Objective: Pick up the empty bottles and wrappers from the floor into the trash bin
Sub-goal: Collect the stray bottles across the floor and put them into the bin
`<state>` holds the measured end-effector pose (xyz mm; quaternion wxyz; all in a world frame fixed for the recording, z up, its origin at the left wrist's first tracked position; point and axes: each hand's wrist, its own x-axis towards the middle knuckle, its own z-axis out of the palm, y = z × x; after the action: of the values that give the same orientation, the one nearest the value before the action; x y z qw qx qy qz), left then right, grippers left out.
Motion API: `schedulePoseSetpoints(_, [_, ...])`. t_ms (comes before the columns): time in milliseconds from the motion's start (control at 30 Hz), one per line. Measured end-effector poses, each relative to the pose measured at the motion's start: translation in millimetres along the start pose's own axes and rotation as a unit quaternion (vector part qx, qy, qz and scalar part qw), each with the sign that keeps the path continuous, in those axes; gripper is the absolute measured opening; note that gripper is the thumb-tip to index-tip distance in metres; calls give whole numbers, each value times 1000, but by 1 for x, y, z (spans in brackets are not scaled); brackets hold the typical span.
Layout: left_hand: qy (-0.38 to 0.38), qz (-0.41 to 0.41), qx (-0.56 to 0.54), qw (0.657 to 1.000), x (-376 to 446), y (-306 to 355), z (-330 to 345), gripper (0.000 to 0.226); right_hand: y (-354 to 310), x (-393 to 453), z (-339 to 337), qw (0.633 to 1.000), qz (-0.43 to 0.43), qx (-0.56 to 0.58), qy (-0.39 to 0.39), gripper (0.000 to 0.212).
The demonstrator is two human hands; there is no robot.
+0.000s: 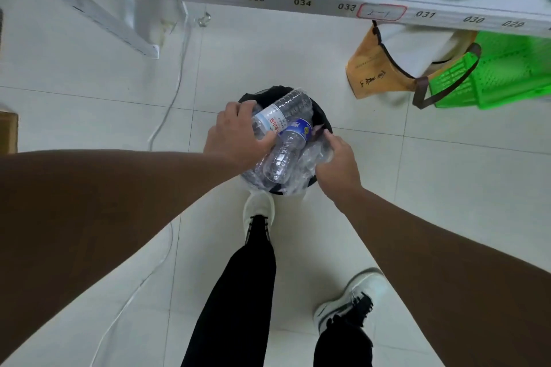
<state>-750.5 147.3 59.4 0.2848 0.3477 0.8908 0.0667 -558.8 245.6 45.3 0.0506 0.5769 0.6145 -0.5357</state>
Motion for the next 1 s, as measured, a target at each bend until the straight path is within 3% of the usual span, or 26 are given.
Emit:
schedulePoseSetpoints(200, [-4,71,80,994,-29,10,-14,73,22,-28,-34,1000,9,-7,-14,68])
schedulePoseSetpoints(300, [-22,115,114,987,-44,31,-17,74,45,-48,-65,999,24,-27,-29,75])
schedulePoseSetpoints(567, [-86,233,169,954,-83,158,23,80,164,-123,-184,994,106,16,15,80])
schedulePoseSetpoints(667, [-108,285,214,928,-106,220,58,87,229,-161,-227,984,148,82,64,76])
schedulePoseSetpoints(1000, [-186,447,310,818,-252,434,211,81,456,-330,-310,919,273,221,180,78])
